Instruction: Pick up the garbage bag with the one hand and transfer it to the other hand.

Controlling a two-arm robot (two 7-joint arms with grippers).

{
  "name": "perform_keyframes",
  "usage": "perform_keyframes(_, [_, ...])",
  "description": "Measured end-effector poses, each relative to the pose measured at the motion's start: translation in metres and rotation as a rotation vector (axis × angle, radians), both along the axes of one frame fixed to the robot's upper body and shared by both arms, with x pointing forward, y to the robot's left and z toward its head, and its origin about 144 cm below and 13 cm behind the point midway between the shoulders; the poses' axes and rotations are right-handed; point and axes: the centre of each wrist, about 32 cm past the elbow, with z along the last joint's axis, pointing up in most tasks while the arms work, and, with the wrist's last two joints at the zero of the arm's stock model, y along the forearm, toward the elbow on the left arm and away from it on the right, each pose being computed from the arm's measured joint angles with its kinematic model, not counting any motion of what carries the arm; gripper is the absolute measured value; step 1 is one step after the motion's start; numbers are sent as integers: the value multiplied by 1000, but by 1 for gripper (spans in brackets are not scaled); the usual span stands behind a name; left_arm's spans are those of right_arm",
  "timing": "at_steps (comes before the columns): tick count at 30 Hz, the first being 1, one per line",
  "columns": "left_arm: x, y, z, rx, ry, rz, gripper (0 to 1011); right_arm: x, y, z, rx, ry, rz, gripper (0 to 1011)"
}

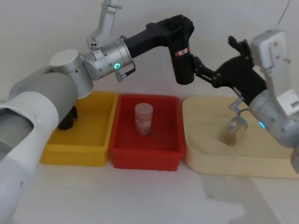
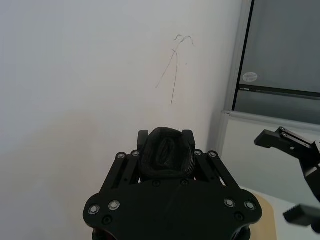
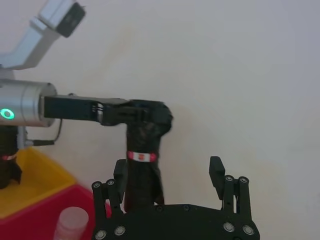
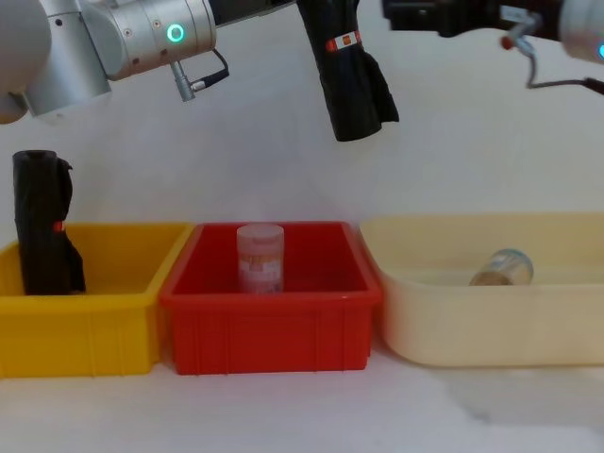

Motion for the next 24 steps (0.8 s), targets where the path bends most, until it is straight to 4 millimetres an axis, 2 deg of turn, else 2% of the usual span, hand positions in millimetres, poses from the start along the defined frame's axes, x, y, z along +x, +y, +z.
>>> perform_keyframes(7, [0,0,0,0,0,0,381,14,20,6,-70,1,34,1001])
perform_keyframes(24, [0,0,0,0,0,0,381,35,47,14,-203,63,29,1001])
